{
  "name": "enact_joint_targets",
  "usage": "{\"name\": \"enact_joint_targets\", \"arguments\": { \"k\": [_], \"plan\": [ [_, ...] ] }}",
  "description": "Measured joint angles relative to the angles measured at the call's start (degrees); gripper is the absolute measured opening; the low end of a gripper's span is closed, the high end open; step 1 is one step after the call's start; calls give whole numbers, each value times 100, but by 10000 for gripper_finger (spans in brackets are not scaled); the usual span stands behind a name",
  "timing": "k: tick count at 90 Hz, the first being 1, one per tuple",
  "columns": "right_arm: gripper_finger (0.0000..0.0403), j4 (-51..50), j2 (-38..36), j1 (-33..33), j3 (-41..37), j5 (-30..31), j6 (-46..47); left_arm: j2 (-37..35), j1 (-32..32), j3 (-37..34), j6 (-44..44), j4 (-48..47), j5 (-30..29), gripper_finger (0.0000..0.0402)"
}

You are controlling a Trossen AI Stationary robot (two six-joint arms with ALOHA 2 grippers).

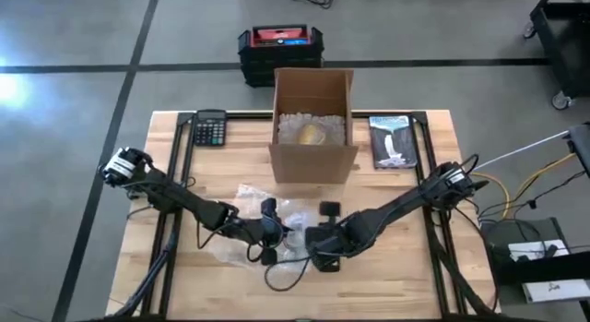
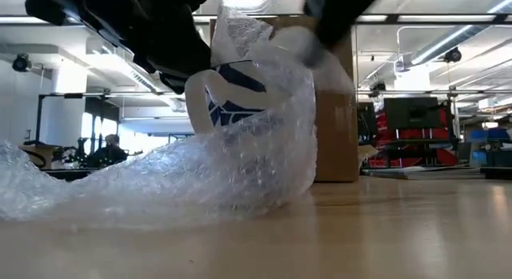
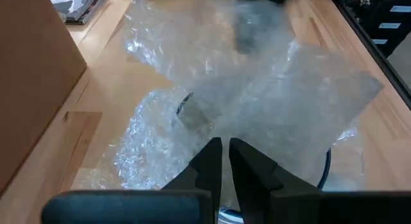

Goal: Wrap mug
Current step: Wrap the blue mug in bubble wrap

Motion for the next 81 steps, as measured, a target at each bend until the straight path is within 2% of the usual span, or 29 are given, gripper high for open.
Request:
{"name": "enact_joint_targets", "arguments": {
  "k": [13, 30, 46, 61, 71, 81],
  "plan": [
    [0, 979, 128, -131, -47, -37, -478, -4, -2, 0, 0, 7, 0, 20],
    [0, 861, 663, -294, -56, -562, -373, -44, -2, -6, -1, 30, 3, 20],
    [0, 858, 907, -304, -42, -653, -334, -575, -8, -20, -59, -49, 360, 20],
    [0, 829, 835, -301, -63, -626, -437, -1046, -68, -20, -116, -50, 346, 20],
    [0, 843, 803, -326, -69, -615, -472, -966, -67, -37, -139, 14, 319, 20],
    [0, 923, 792, -367, -69, -563, -456, -554, -76, -44, -256, 60, 379, 20]
  ]
}}
